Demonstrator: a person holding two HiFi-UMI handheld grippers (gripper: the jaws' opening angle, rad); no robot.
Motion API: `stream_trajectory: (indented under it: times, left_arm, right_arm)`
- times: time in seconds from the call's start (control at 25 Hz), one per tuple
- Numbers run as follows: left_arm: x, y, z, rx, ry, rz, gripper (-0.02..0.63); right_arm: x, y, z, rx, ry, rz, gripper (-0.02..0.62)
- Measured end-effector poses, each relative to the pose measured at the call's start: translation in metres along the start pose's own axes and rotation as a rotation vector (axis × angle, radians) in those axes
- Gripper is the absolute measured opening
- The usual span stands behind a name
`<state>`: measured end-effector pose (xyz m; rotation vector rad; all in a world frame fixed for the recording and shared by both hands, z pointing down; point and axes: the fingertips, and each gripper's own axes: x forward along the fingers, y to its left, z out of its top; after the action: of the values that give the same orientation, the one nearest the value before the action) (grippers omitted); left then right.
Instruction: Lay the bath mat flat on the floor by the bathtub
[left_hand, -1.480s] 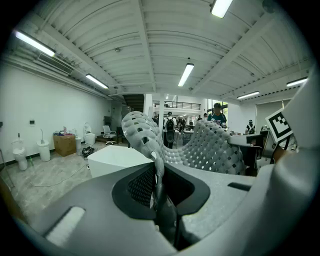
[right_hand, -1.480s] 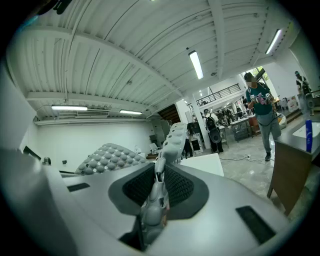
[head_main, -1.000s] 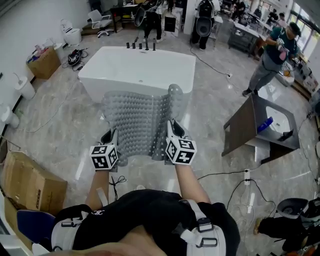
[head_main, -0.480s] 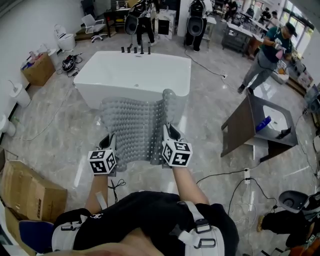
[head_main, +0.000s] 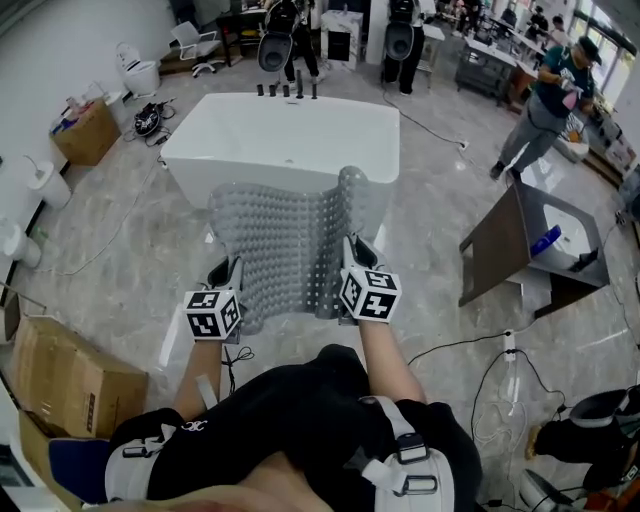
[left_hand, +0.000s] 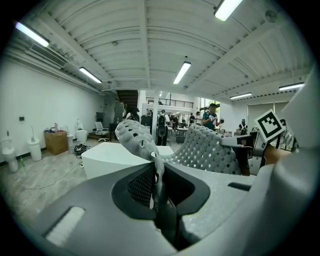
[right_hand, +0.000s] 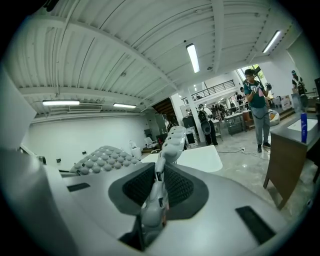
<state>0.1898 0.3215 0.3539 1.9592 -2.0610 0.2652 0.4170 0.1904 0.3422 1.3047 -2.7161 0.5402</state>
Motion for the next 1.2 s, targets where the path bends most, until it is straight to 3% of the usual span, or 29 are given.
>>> stream_trajectory:
  times: [0.52, 0.92, 1.2]
  left_arm:
    - [0.025, 0.073, 0.008, -0.026, -0.015, 0.078, 0.044]
    - [0.117, 0.133, 0.030, -0.035, 0.000, 0.113, 0.046]
    - [0.204, 0.185, 0.057, -0.070, 0.059, 0.123, 0.048]
  right_arm:
    - [0.082, 0.032, -0.007, -0.021, 0.030, 0.073, 0.057]
    - [0.198, 0.025, 0.007, -0.055, 0.038, 0.113, 0.057]
    - [0.299, 0.017, 0.028, -0.046, 0.075, 0.122, 0.057]
